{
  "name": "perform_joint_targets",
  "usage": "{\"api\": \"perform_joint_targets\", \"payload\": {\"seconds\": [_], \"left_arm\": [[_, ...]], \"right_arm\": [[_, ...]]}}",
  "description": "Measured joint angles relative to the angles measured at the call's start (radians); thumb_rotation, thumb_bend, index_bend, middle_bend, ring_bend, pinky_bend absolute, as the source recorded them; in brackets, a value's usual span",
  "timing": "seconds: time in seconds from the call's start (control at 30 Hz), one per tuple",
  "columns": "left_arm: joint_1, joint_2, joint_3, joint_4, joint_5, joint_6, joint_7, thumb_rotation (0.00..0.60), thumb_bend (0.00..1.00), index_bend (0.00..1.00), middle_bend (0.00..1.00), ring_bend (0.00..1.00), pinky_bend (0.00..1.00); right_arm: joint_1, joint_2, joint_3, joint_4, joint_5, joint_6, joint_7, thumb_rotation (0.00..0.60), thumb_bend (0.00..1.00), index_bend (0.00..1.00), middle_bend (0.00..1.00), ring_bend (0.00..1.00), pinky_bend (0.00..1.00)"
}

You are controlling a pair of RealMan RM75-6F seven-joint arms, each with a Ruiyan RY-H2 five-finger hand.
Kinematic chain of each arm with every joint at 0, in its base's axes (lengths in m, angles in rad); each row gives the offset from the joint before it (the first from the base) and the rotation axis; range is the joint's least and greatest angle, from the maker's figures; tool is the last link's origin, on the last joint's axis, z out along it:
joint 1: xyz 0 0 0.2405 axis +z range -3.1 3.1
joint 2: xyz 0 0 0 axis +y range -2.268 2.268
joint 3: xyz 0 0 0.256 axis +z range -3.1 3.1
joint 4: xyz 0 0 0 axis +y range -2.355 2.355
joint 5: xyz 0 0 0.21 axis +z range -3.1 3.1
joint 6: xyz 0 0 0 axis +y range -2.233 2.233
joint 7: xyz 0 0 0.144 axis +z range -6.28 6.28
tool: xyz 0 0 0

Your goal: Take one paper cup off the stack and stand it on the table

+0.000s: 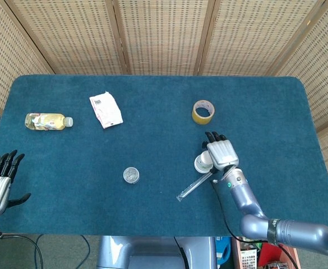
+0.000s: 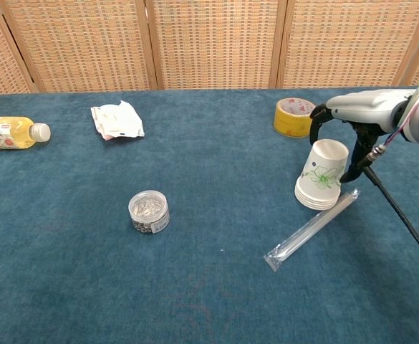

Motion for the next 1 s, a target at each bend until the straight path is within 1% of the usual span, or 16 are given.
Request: {"api": "perform_joint_targets", "payload": {"seconds": [0.1, 0.2, 0.3, 0.37, 0.47, 0.57, 0.77, 0.9, 1.0], "left_arm": [[-0.001, -0.001, -0.001, 0.003, -0.005, -0.004, 0.000, 0.600, 0.12, 0.00, 0.00, 0.00, 0.00], [-0.003, -0.004, -0.001, 0.007, -0.008, -0.008, 0.000, 0.600, 0.12, 0.00, 0.00, 0.00, 0.00], [-0.004, -0.007, -0.002, 0.009, -0.008, -0.007, 0.001, 0.600, 0.12, 0.00, 0.00, 0.00, 0.00], [-0.003, -0.009, -0.001, 0.010, -0.006, -0.005, 0.001, 0.600, 0.12, 0.00, 0.00, 0.00, 0.00], [-0.004, -0.011, -0.001, 0.013, -0.005, -0.004, -0.001, 0.600, 0.12, 0.00, 0.00, 0.00, 0.00], [-0.004, -0.012, -0.001, 0.015, -0.002, -0.002, -0.003, 0.600, 0.12, 0.00, 0.00, 0.00, 0.00], [-0.003, -0.014, -0.002, 0.018, 0.007, 0.010, -0.011, 0.600, 0.13, 0.00, 0.00, 0.00, 0.00], [-0.003, -0.015, -0.001, 0.020, 0.011, 0.010, -0.018, 0.600, 0.13, 0.00, 0.00, 0.00, 0.00], [-0.005, -0.019, 0.000, 0.020, 0.012, 0.007, -0.017, 0.600, 0.13, 0.00, 0.00, 0.00, 0.00]], "right_arm": [[0.005, -0.009, -0.007, 0.009, 0.004, -0.003, 0.005, 0.600, 0.19, 0.37, 0.15, 0.00, 0.23], [0.008, -0.019, -0.012, 0.015, 0.002, 0.000, 0.011, 0.600, 0.20, 0.43, 0.21, 0.02, 0.30], [0.008, -0.035, -0.014, 0.028, -0.013, 0.010, 0.019, 0.600, 0.22, 0.53, 0.33, 0.16, 0.44], [0.007, -0.045, -0.015, 0.037, -0.026, 0.023, 0.026, 0.600, 0.23, 0.61, 0.44, 0.29, 0.57], [0.003, -0.054, -0.014, 0.042, -0.058, 0.044, 0.037, 0.600, 0.25, 0.68, 0.54, 0.39, 0.67], [-0.006, -0.056, -0.014, 0.041, -0.096, 0.061, 0.061, 0.600, 0.25, 0.72, 0.57, 0.43, 0.69], [-0.029, -0.029, -0.003, 0.006, -0.144, 0.092, 0.104, 0.600, 0.25, 0.75, 0.59, 0.45, 0.71], [-0.052, 0.008, 0.020, -0.041, -0.175, 0.114, 0.165, 0.600, 0.25, 0.75, 0.60, 0.46, 0.71], [-0.074, 0.046, 0.044, -0.088, -0.200, 0.123, 0.235, 0.600, 0.25, 0.75, 0.59, 0.46, 0.71]]}}
